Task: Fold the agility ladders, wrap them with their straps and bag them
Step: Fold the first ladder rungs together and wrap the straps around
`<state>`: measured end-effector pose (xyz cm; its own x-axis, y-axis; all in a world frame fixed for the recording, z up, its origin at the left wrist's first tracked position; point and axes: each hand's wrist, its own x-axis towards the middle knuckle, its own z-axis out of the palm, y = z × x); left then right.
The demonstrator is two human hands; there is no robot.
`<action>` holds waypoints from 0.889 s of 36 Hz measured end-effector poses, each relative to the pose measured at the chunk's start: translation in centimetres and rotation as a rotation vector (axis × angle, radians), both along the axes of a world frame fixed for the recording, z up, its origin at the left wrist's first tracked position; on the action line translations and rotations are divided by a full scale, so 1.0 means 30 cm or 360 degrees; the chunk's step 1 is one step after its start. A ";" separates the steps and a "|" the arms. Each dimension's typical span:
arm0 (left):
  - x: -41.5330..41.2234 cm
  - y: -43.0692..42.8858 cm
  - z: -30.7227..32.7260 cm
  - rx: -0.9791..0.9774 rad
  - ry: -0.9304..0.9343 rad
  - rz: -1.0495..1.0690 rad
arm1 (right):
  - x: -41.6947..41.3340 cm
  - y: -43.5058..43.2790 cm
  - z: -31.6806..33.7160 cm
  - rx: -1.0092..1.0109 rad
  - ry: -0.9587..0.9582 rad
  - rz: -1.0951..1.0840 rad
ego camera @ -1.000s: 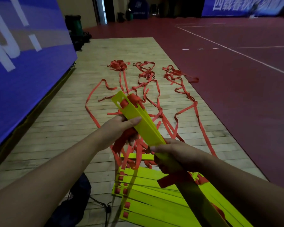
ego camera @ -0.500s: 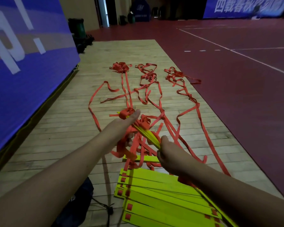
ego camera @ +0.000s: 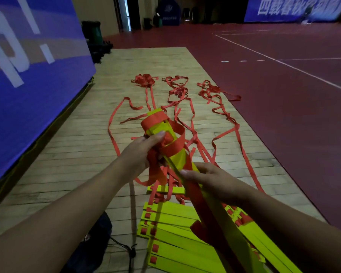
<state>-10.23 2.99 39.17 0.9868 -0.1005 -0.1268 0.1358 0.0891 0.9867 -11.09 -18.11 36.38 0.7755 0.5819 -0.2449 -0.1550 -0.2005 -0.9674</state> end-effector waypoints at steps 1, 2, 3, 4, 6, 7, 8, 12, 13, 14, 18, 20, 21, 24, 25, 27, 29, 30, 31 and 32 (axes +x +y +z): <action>-0.001 -0.001 0.003 -0.0003 -0.0027 -0.0031 | -0.003 -0.001 -0.001 0.0112 0.0156 0.0023; -0.003 0.003 0.007 0.0029 -0.0051 -0.0066 | -0.006 0.002 -0.002 0.0204 0.0296 0.0068; -0.002 0.008 0.009 0.0113 -0.0078 -0.0094 | -0.009 0.006 -0.004 0.0254 0.0366 0.0117; -0.002 0.014 0.011 0.0244 -0.0101 -0.0115 | -0.009 0.011 -0.010 0.0253 0.0363 0.0136; 0.000 0.024 0.014 0.0513 -0.0106 -0.0104 | -0.003 0.022 -0.029 0.0209 0.0299 0.0029; 0.003 0.027 0.013 0.0598 -0.0086 -0.0080 | 0.001 0.028 -0.035 0.0172 0.0259 -0.0062; 0.006 0.029 0.012 0.0636 -0.0062 -0.0067 | 0.006 0.033 -0.041 0.0113 0.0211 -0.0142; 0.011 0.014 -0.003 0.0418 0.0082 -0.0105 | 0.006 0.068 -0.031 -0.0452 -0.0299 -0.0218; 0.010 0.001 -0.004 0.0339 0.0120 -0.0111 | 0.004 0.075 -0.031 -0.0617 -0.0461 -0.0201; 0.008 -0.012 -0.007 0.0283 0.0161 -0.0089 | -0.001 0.082 -0.031 -0.0757 -0.0582 -0.0178; 0.010 -0.046 -0.022 0.0385 0.0228 0.0110 | -0.015 0.088 -0.057 -0.1102 -0.0872 -0.0042; 0.014 -0.050 -0.027 0.0350 0.0209 0.0171 | -0.017 0.082 -0.047 -0.1060 -0.0813 0.0028; 0.016 -0.047 -0.027 0.0307 0.0201 0.0189 | -0.016 0.077 -0.034 -0.0965 -0.0724 0.0021; 0.017 -0.026 -0.018 0.0239 0.0152 0.0148 | -0.002 0.042 0.000 -0.0568 -0.0460 -0.0108; 0.016 -0.018 -0.013 0.0217 0.0128 0.0088 | 0.004 0.024 0.006 -0.0483 -0.0396 -0.0127; 0.008 -0.013 -0.006 0.0165 0.0098 -0.0059 | 0.010 -0.008 0.001 -0.0361 -0.0226 -0.0107; 0.000 -0.019 -0.002 0.0120 0.0088 -0.0137 | 0.006 -0.023 0.003 -0.0237 -0.0093 -0.0092; 0.000 -0.023 0.000 0.0098 0.0095 -0.0138 | 0.003 -0.024 0.005 -0.0180 -0.0059 -0.0077; 0.002 -0.027 0.002 0.0068 0.0110 -0.0125 | 0.002 -0.022 0.008 -0.0123 -0.0014 -0.0078; 0.003 -0.028 0.007 0.0041 0.0141 -0.0104 | 0.001 -0.018 0.009 -0.0057 0.0050 -0.0075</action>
